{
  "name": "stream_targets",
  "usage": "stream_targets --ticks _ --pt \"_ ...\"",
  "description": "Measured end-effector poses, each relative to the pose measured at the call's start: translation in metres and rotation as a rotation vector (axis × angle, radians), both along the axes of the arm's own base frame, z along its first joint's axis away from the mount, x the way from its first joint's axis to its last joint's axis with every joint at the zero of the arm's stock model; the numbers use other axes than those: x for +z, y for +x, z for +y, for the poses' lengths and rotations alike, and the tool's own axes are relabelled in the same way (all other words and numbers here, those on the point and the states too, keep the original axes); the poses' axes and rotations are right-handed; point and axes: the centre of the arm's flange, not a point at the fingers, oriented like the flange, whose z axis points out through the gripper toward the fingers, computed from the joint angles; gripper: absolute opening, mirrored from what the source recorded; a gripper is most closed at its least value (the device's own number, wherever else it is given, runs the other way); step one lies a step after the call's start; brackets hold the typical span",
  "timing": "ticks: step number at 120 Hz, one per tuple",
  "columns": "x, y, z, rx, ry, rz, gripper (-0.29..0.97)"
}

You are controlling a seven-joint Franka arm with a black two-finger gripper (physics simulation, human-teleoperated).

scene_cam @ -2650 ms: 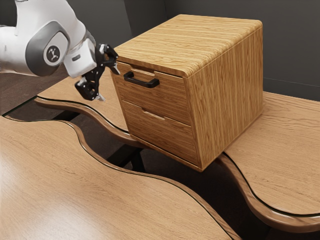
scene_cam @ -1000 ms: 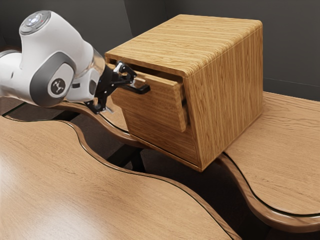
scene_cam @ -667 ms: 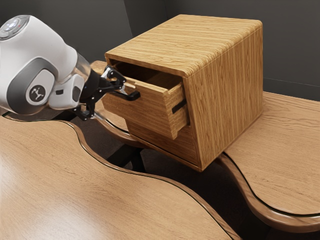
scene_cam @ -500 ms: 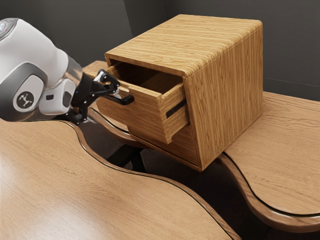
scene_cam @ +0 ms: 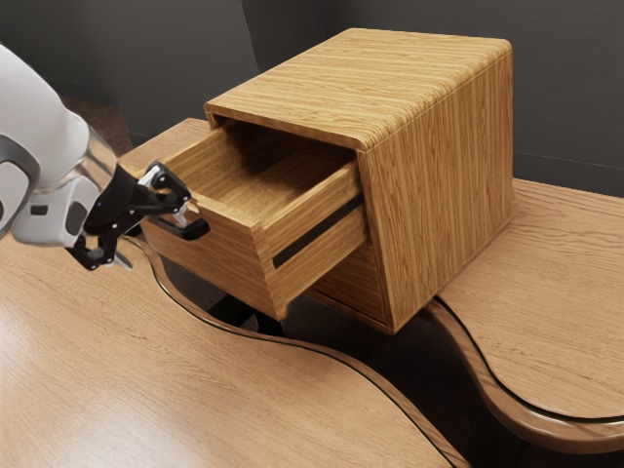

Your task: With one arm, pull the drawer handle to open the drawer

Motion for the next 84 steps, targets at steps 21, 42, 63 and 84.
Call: stream_targets --ticks 21,42,63,84 --pt "-0.006 -0.023 0.006 0.016 -0.008 0.024 0.68" --pt "0.004 -0.048 0.01 0.028 -0.015 0.009 0.68" --pt "0.045 -0.067 0.004 0.03 -0.008 -0.045 0.68" --pt "0.121 -0.022 -0.001 0.183 -0.064 -0.021 0.68"
